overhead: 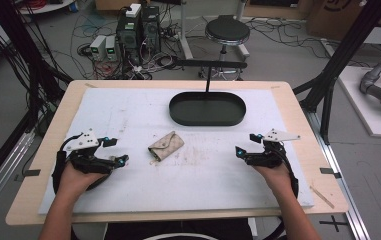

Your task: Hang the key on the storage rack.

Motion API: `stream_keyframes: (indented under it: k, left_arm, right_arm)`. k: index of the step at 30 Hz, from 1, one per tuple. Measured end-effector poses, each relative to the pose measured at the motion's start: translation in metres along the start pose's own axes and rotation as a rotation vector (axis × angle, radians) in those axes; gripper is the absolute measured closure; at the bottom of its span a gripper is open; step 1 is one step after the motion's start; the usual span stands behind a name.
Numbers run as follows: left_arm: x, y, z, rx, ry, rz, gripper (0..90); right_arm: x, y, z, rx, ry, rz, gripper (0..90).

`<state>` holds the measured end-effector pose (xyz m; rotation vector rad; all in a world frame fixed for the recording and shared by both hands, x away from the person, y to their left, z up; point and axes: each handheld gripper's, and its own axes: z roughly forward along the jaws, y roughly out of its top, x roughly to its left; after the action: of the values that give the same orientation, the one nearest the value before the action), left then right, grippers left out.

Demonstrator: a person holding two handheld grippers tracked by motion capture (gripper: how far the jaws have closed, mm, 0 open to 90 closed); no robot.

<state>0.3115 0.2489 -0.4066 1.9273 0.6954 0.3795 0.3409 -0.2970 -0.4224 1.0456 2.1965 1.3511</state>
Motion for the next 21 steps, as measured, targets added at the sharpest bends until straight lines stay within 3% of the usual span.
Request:
stream_keyframes:
  k: [13, 21]
  left_arm:
    - [0.003, -0.007, -0.004, 0.024, 0.016, -0.005, 23.4]
    - [0.010, -0.020, -0.001, 0.101, 0.026, -0.014, 24.1]
  right_arm:
    - [0.006, 0.001, 0.002, 0.014, 0.004, -0.016, 17.9]
    - [0.004, 0.000, 0.004, 0.020, -0.003, -0.014, 18.0]
